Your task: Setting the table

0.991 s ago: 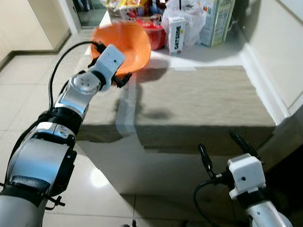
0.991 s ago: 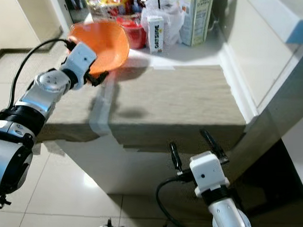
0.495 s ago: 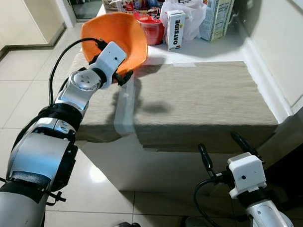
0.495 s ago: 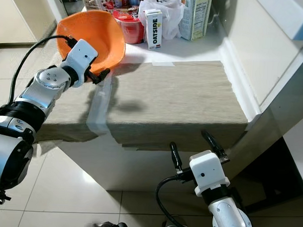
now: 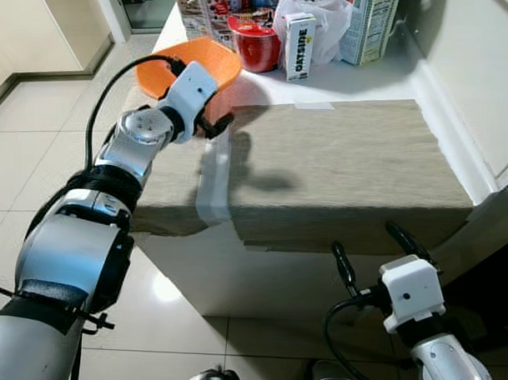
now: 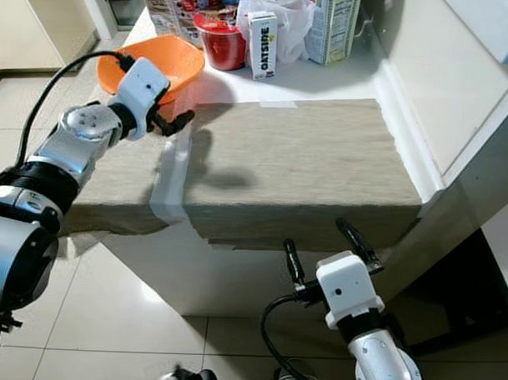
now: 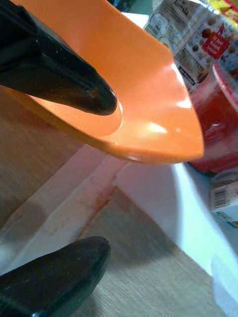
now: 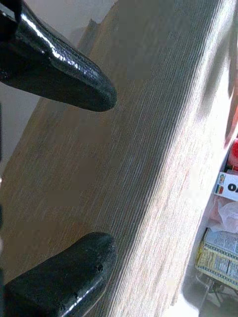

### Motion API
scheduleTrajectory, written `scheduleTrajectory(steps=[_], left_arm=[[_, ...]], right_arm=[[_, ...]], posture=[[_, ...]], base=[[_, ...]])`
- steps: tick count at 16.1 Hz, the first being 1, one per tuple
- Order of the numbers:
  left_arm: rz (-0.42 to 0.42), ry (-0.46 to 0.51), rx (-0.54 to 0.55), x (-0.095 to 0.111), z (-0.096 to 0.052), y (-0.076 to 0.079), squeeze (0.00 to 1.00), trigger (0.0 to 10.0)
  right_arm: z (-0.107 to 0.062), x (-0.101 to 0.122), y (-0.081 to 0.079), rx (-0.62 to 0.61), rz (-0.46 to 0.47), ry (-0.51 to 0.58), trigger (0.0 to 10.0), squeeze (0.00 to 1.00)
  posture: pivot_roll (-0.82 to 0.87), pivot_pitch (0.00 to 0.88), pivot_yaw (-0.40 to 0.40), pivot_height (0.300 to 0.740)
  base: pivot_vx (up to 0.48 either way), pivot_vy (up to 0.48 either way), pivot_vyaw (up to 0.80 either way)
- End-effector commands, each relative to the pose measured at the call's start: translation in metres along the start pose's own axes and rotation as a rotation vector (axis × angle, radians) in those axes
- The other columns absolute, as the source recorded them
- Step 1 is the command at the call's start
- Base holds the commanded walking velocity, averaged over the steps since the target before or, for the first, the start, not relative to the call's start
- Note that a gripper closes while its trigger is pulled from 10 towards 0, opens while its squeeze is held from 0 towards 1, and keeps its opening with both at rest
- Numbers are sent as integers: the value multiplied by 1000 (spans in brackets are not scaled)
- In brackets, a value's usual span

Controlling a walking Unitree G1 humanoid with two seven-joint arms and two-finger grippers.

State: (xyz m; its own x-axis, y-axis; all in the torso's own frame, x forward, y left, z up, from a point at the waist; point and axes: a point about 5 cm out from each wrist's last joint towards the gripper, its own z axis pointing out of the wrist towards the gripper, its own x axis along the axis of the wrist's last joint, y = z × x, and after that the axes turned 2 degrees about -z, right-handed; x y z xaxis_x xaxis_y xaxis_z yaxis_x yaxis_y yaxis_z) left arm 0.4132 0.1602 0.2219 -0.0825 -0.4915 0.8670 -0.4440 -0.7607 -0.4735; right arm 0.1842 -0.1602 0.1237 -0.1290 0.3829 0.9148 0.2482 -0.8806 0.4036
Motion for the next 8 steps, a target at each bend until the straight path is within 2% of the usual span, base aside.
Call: scheduleTrajectory(steps=[1,4,5,6,7,8], left_arm=[[32,0,6,4,-1,-5,0,10000],[29,-88,15,-12,-3,-4,0,10000],[-4,-118,26,-18,-4,-3,0,0],[-4,-118,26,-18,-4,-3,0,0],[-28,-182,18,-29,-5,0,0,0],[-33,-193,18,-30,-5,0,0,0]], right_arm=[[0,2,-3,10,4,-1,10000,0],[-3,2,-2,13,-1,-11,10000,0],[-4,2,-1,13,-3,-14,10000,0],[-4,2,-1,13,-3,-14,10000,0],[-7,2,0,10,-7,-21,10000,0],[-7,3,0,10,-8,-23,10000,0]], posture=[[-291,143,134,740],[-309,162,130,740],[-309,162,130,740],[-309,162,130,740],[-320,170,130,740],[-321,172,131,740]], base=[[0,0,0],[0,0,0],[0,0,0],[0,0,0],[0,0,0],[0,0,0]])
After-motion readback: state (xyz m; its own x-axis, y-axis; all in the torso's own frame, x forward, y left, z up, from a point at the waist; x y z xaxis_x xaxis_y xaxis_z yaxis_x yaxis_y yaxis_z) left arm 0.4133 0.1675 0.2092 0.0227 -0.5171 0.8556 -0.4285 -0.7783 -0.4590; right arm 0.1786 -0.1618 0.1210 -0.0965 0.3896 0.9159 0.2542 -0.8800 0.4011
